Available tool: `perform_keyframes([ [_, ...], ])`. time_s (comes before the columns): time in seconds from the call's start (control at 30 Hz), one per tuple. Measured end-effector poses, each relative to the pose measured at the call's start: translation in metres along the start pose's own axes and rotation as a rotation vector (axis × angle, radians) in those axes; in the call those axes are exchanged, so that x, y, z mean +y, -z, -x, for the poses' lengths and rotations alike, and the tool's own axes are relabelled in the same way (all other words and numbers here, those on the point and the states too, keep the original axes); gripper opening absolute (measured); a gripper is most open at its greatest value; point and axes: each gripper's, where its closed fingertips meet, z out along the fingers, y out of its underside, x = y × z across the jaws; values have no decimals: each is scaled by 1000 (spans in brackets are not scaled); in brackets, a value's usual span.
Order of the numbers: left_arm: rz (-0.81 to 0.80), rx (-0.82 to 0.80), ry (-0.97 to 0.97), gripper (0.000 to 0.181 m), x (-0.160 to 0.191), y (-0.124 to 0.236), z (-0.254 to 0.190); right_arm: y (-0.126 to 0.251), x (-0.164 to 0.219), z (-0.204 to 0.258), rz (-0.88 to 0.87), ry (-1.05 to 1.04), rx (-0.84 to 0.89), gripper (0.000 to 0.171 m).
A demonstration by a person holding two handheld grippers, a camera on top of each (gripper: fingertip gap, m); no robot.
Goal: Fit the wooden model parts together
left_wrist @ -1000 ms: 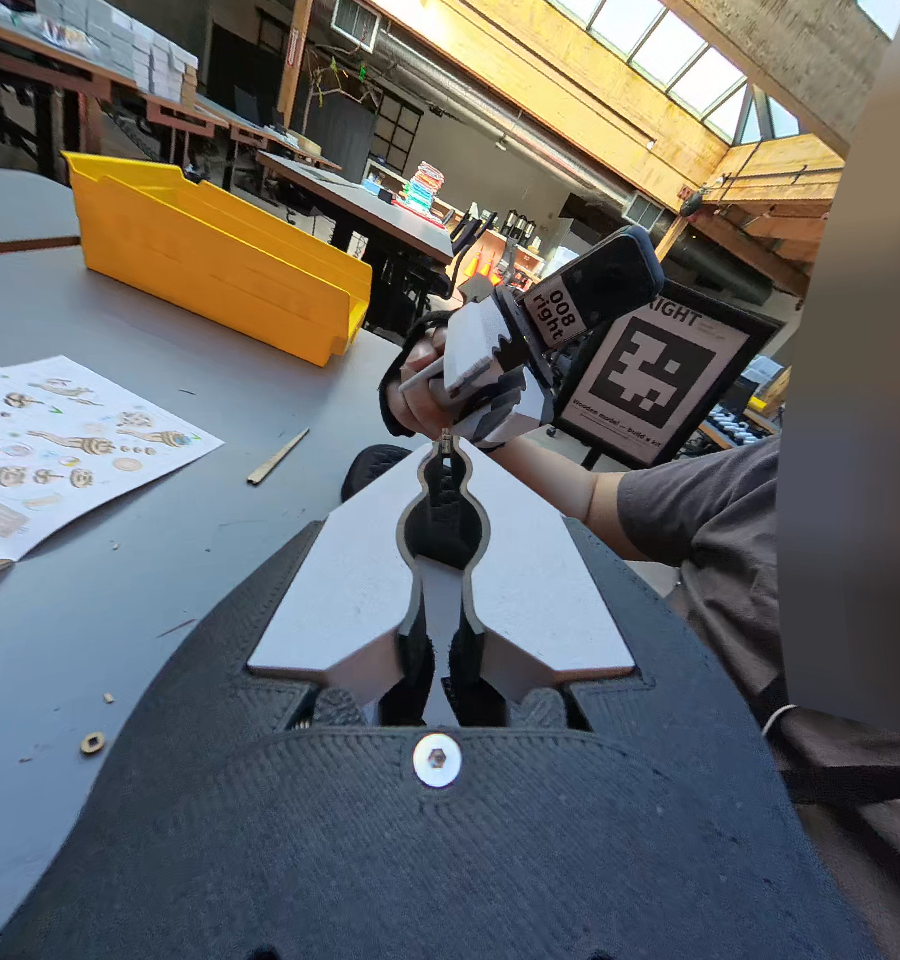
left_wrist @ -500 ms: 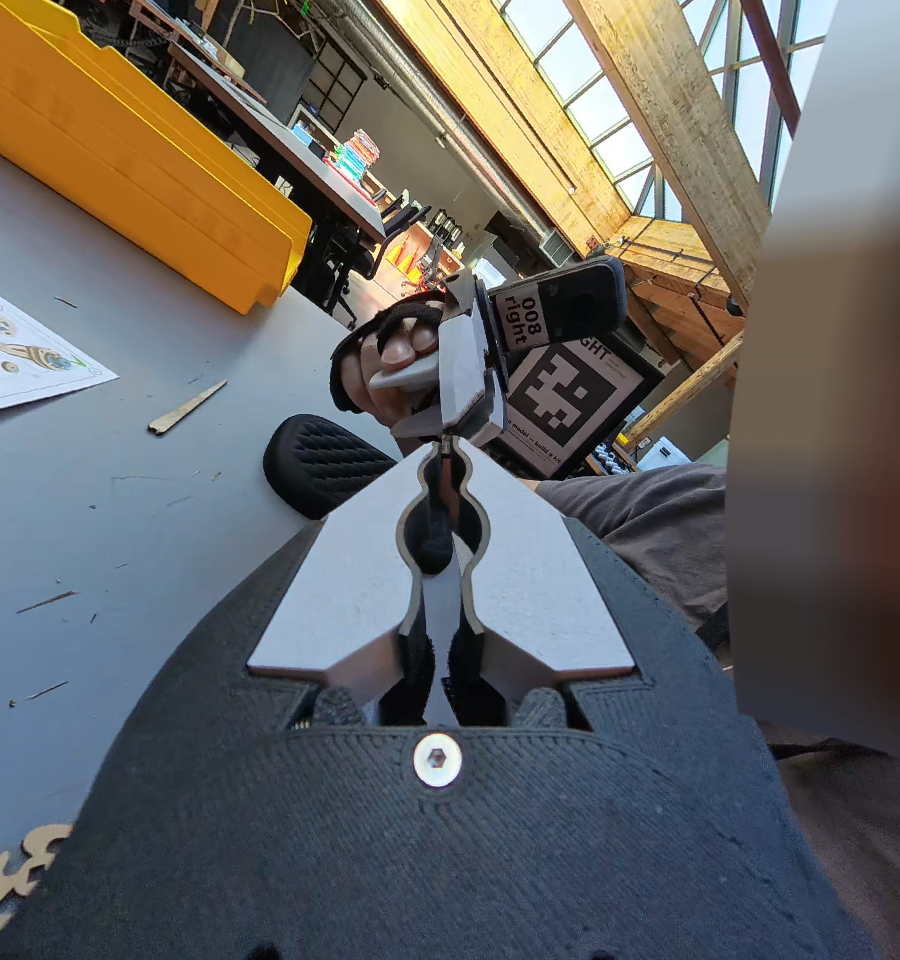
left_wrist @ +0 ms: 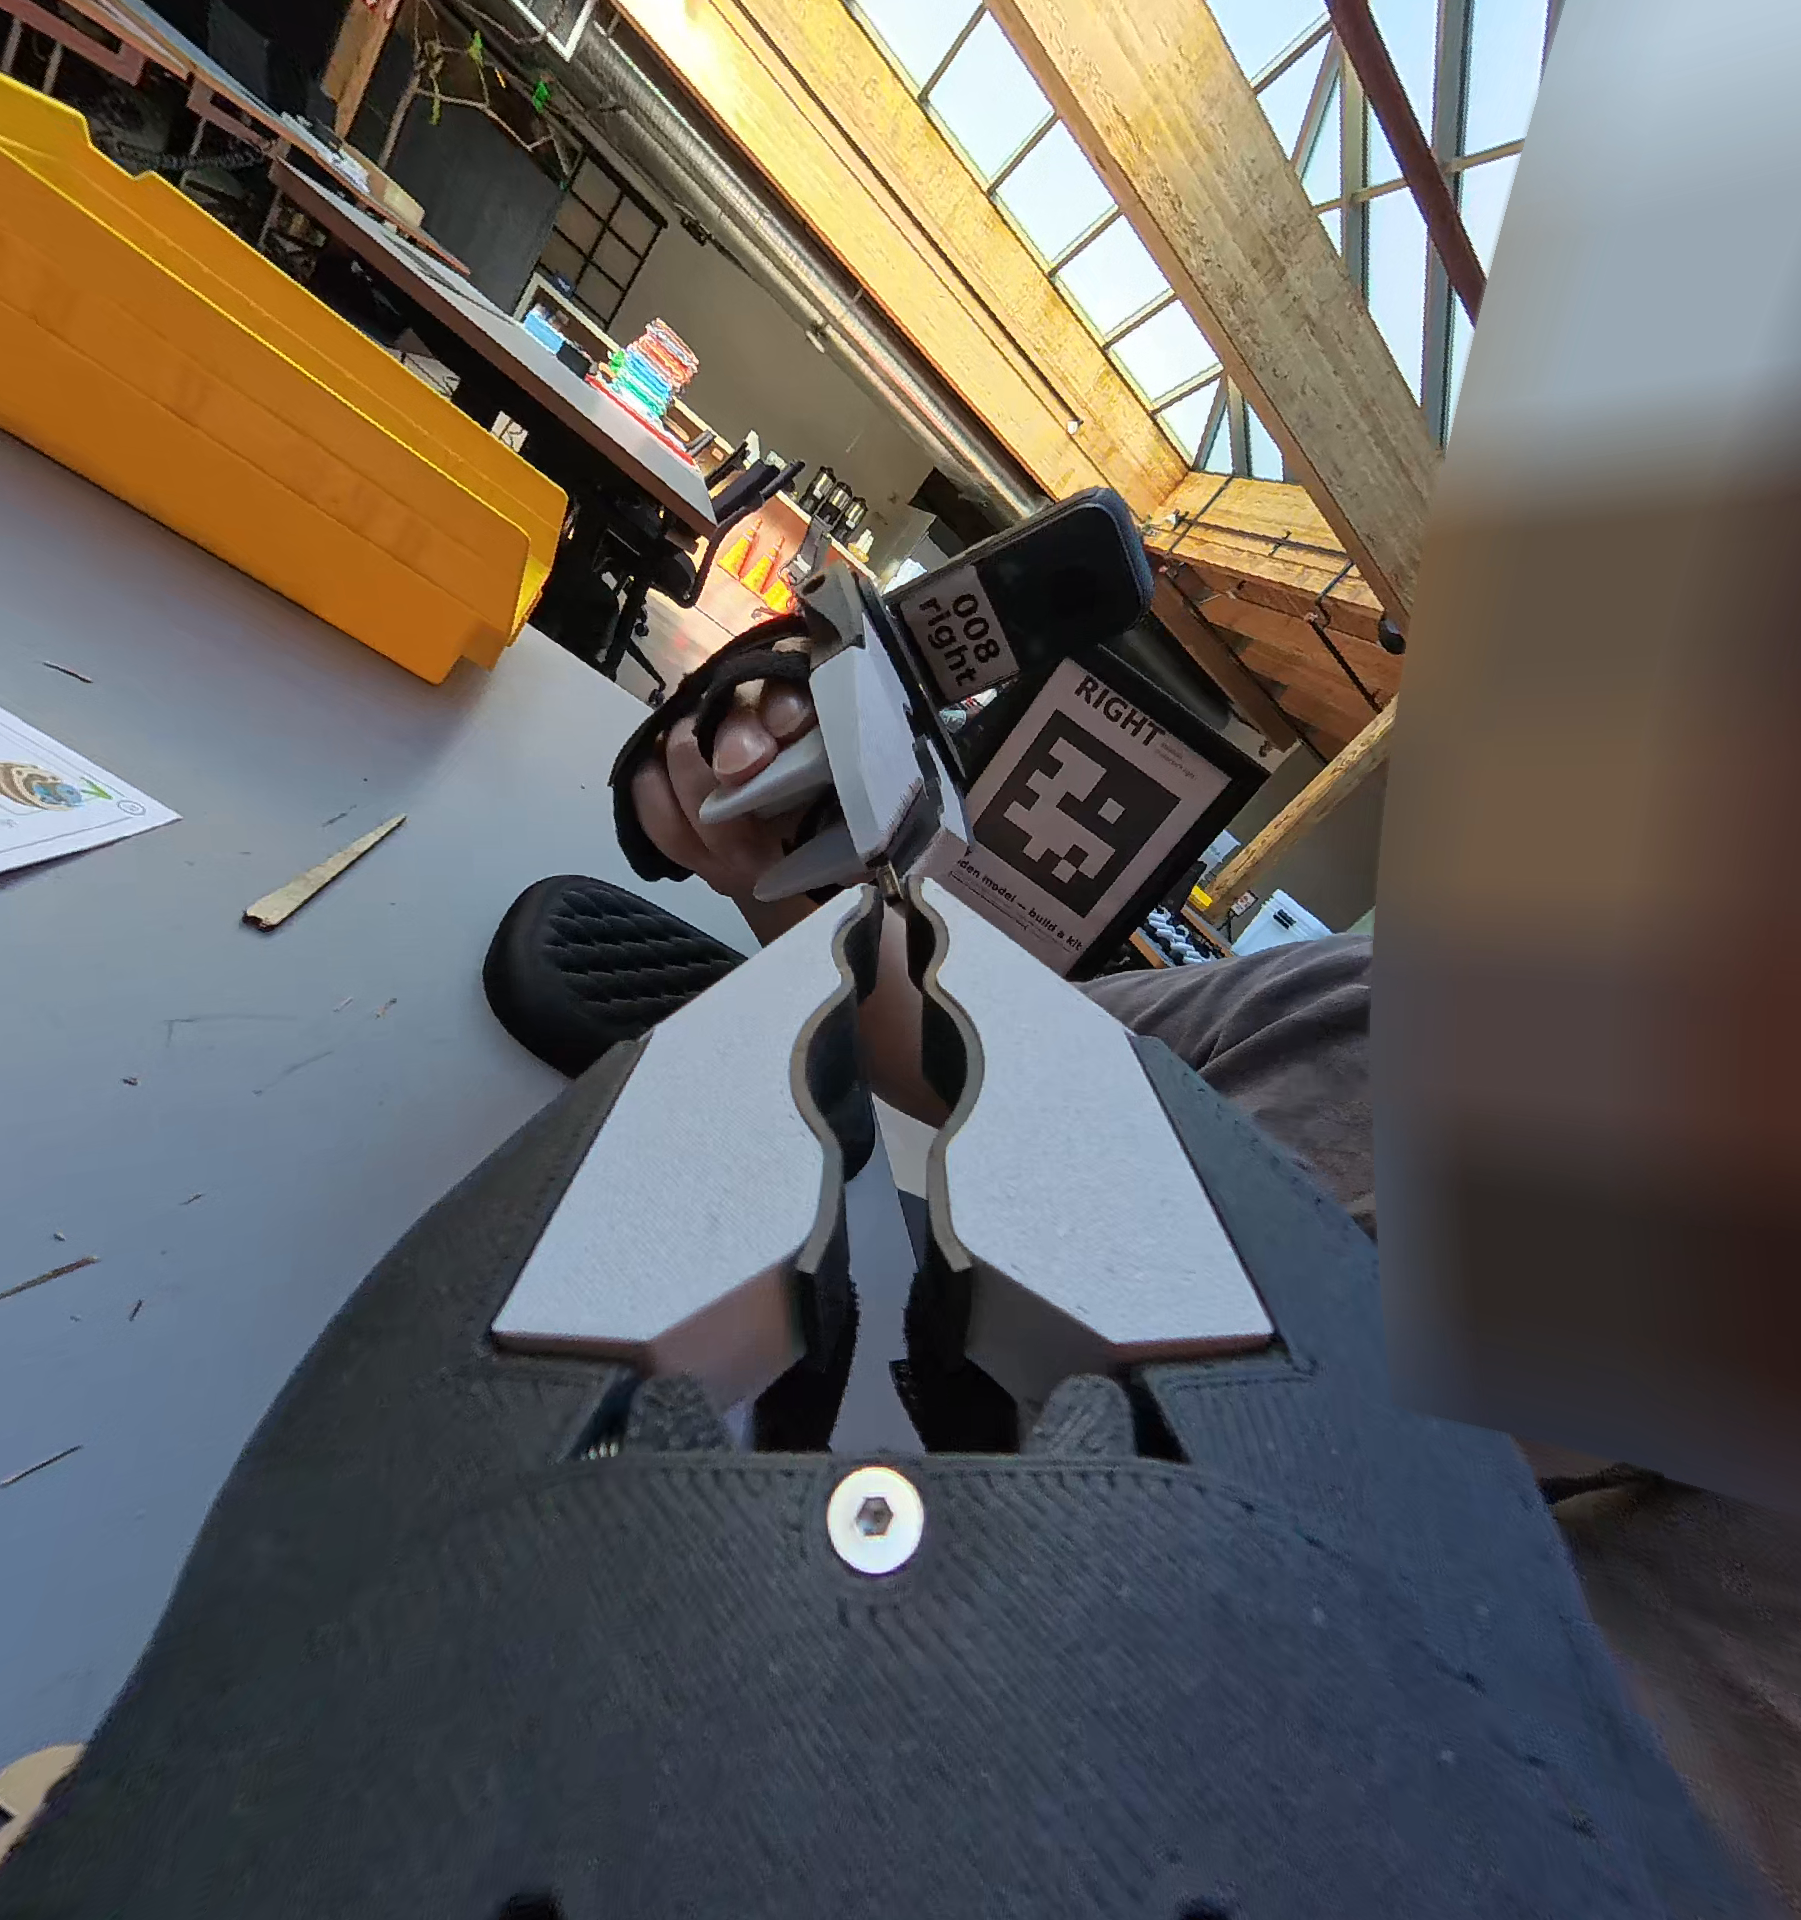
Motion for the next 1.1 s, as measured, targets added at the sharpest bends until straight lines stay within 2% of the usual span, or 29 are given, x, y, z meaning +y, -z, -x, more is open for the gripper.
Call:
perform_keyframes([
  [0.4,18,-3,-30,2,2,-1,-1,-2,1,3,11,34,-2,1],
  [0.47,31,-41,-137,8,2,0,-1,-2,0,1,-7,-24,-12,1],
  [0.6,141,-279,-593,24,6,2,7,1,-8,0,-67,-172,-63,1],
  [0.7,125,-365,-837,23,6,-2,0,1,-10,3,-90,-231,-102,1],
  [0.9,158,-388,-954,17,12,-5,-3,-3,-7,10,-73,-238,-146,1],
  [1.1,170,-356,-987,0,19,-8,-7,-3,-7,16,-78,-268,-203,1],
])
